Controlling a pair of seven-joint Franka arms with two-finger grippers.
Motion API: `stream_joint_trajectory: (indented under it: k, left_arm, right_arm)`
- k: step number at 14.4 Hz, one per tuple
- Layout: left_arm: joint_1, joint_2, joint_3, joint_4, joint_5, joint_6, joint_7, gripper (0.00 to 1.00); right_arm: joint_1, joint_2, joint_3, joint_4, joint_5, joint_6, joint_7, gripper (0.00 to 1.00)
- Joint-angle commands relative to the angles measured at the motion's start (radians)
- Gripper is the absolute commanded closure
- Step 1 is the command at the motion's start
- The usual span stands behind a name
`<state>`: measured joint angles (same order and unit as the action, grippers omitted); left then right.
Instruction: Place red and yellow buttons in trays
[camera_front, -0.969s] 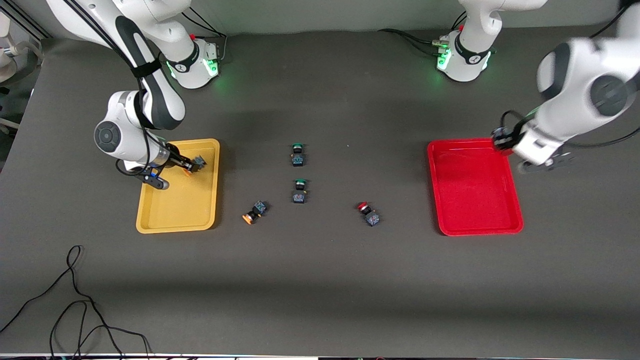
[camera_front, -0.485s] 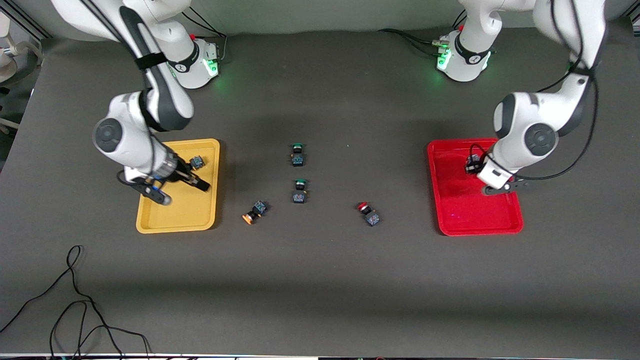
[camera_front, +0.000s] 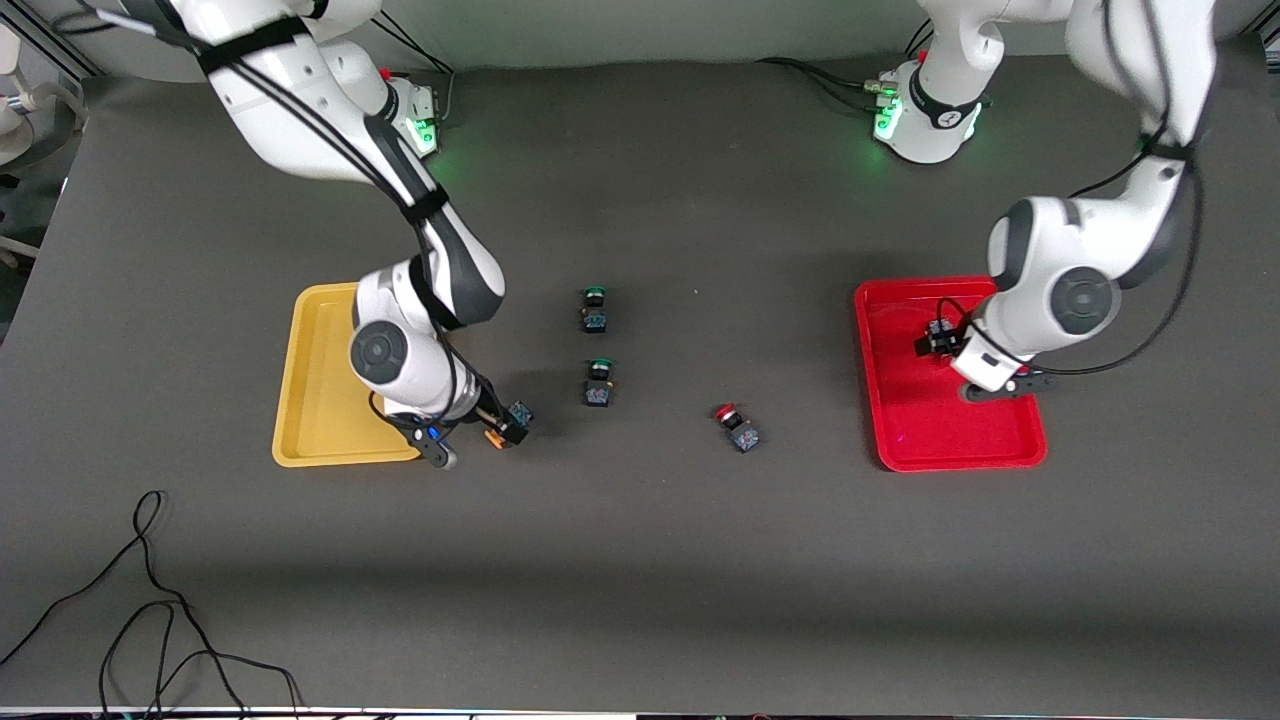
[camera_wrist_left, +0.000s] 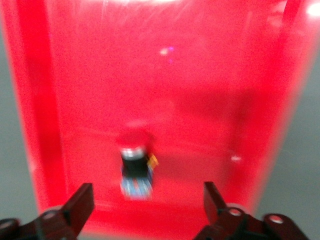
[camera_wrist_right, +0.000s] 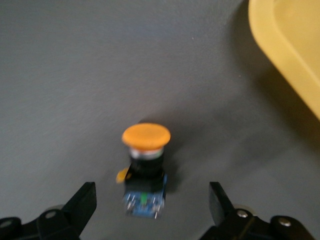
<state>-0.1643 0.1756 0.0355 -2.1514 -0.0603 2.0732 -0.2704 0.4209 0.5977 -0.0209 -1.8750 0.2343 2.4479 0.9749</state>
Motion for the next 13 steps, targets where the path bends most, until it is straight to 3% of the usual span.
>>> stream_joint_trajectory:
  k: [1,2,4,5,6,8,11,13]
  left_arm:
    - [-0.018,0.016,-0.064,0.329,-0.065,-0.321,-0.164,0.00]
    - [-0.038,0.054,-0.100,0.428,-0.067,-0.344,-0.262,0.00]
    - [-0.072,0.157,-0.155,0.577,-0.061,-0.335,-0.448,0.00]
    - [-0.093,0.226,-0.170,0.641,-0.058,-0.331,-0.519,0.00]
    - [-0.119,0.296,-0.172,0.703,-0.058,-0.312,-0.585,0.00]
    - [-0.171,0.393,-0.172,0.734,-0.038,-0.202,-0.692,0.00]
    - [-0.250,0.516,-0.172,0.729,0.005,-0.009,-0.863,0.01]
    - [-0.279,0.573,-0.172,0.723,0.046,0.066,-0.903,0.01]
  right_arm:
    - [-0.008,0.037,0.010,0.025,0.016,0.023,0.021,0.00]
    - [-0.007,0.042,0.013,0.024,0.016,0.037,0.021,0.09]
    - [-0.008,0.040,0.021,0.013,0.016,0.042,0.021,0.70]
    - [-0.008,0.036,0.022,0.011,0.016,0.039,0.021,0.87]
    - [-0.008,0.030,0.022,0.011,0.016,0.031,0.021,0.98]
    - [-0.017,-0.005,0.021,0.013,0.016,-0.006,0.005,1.00]
    - [-0.046,-0.135,0.000,0.016,0.013,-0.204,-0.030,1.00]
    - [-0.060,-0.223,-0.074,-0.002,0.013,-0.309,-0.160,1.00]
